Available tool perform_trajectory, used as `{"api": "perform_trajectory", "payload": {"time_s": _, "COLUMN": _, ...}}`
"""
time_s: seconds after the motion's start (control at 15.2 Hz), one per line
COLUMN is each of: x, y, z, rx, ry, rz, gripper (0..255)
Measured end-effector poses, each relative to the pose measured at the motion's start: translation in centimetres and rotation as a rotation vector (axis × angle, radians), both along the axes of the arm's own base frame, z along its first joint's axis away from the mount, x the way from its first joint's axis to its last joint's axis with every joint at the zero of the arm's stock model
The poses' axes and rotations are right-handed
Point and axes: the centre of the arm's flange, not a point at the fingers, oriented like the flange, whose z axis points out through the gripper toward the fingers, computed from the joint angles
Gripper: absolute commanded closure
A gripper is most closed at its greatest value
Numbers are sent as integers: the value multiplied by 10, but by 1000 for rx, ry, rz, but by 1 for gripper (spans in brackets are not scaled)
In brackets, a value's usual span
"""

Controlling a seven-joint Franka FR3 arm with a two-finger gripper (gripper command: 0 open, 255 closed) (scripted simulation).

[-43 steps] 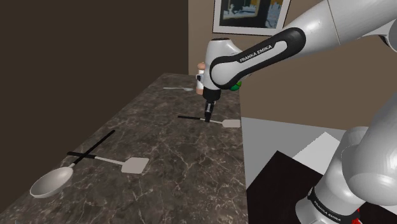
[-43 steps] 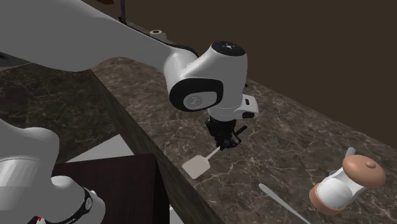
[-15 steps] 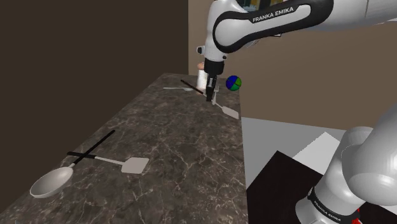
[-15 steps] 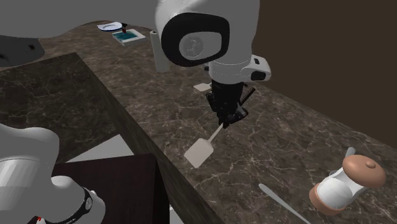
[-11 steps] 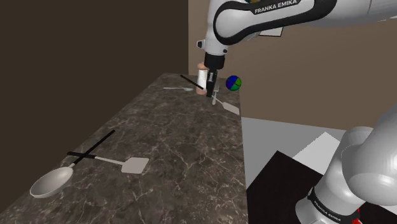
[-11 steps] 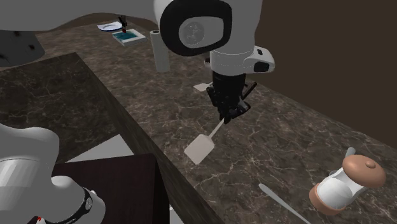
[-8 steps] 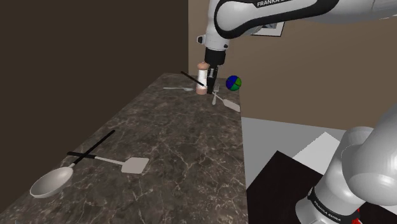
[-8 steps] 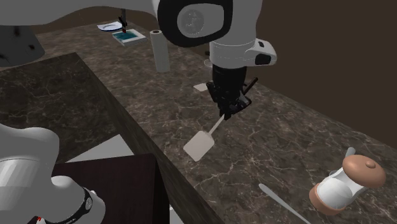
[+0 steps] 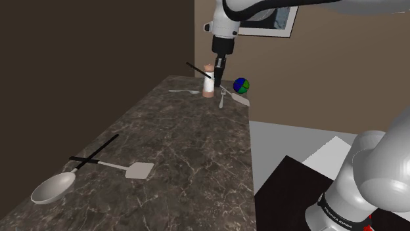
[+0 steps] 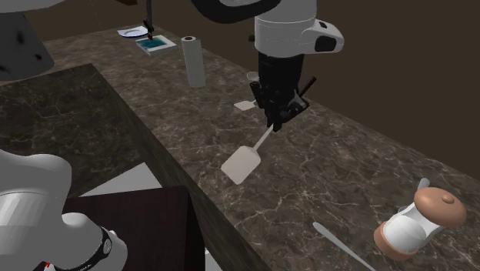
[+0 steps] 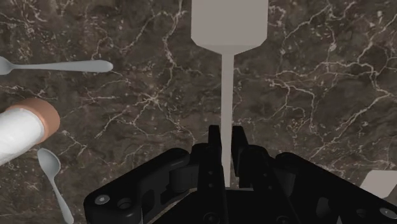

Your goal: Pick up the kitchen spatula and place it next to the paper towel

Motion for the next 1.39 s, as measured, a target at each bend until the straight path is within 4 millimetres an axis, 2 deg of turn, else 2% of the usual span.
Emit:
{"api": "perform_trajectory", "payload": {"time_s": 1.12, "x": 2, "y": 1, "z": 90, "rx": 0, "ry": 0, "rz": 0, "gripper": 255}}
{"api": "perform_trajectory", "payload": {"time_s": 1.25, "x": -6, "y": 13, "z": 94, "rx": 0, "ry": 0, "rz": 0, "gripper": 255}}
{"api": "perform_trajectory", "payload": {"time_s": 1.39, "x": -15, "y": 35, "z": 93, "rx": 0, "ry": 0, "rz": 1, "gripper": 255}}
